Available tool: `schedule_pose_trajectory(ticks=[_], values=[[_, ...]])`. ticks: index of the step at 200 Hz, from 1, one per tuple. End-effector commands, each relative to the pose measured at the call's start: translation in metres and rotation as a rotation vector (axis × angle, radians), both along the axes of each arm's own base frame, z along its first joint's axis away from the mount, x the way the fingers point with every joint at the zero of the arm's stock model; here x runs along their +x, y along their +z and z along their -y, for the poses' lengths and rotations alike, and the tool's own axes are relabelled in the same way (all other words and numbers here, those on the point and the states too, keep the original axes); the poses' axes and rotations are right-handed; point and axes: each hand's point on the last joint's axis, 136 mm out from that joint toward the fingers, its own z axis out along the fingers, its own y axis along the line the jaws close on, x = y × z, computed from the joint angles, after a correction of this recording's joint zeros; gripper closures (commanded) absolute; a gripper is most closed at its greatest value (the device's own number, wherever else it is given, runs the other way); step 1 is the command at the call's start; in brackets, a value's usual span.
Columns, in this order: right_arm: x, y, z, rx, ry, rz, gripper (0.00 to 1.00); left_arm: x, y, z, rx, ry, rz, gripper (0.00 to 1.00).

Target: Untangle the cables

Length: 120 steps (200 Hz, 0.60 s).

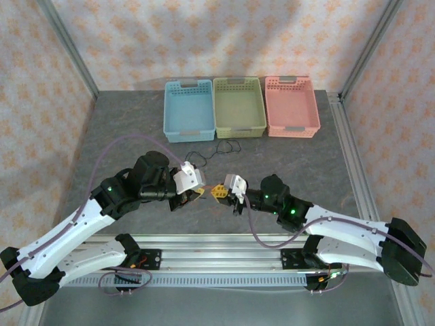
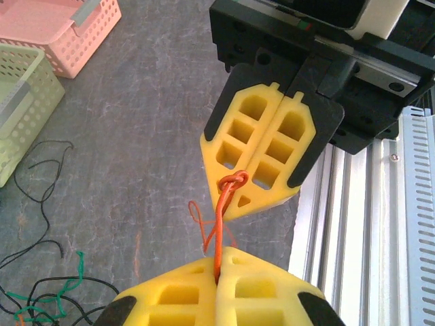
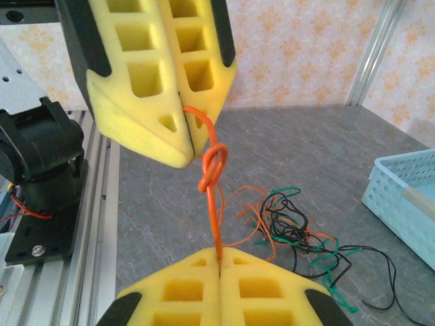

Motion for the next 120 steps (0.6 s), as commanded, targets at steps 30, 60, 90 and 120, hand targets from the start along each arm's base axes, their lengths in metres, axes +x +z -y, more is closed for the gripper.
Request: schedule_pose_trajectory(ticks=[30, 60, 90, 120], values=[[-0.012, -0.006, 0.005, -0.192, 0.074, 0.101, 1.0, -0.001, -0.005, 0.002, 0.015, -0.022, -0.03, 1.0], [-0.006, -0.009, 0.005, -0.274, 0.057, 0.137, 1.0, -0.005, -0.012, 0.006, 0.034, -0.053, -0.075, 1.0], [-0.008, 0.001, 0.003, -0.267, 0.074, 0.145, 1.0, -0.005, -0.019, 0.006, 0.055, -0.053, -0.096, 1.0], [-0.006, 0.004, 0.0, -0.264, 0.072, 0.132, 1.0, -0.003, -0.023, 0.006, 0.072, -0.047, -0.109, 1.0]])
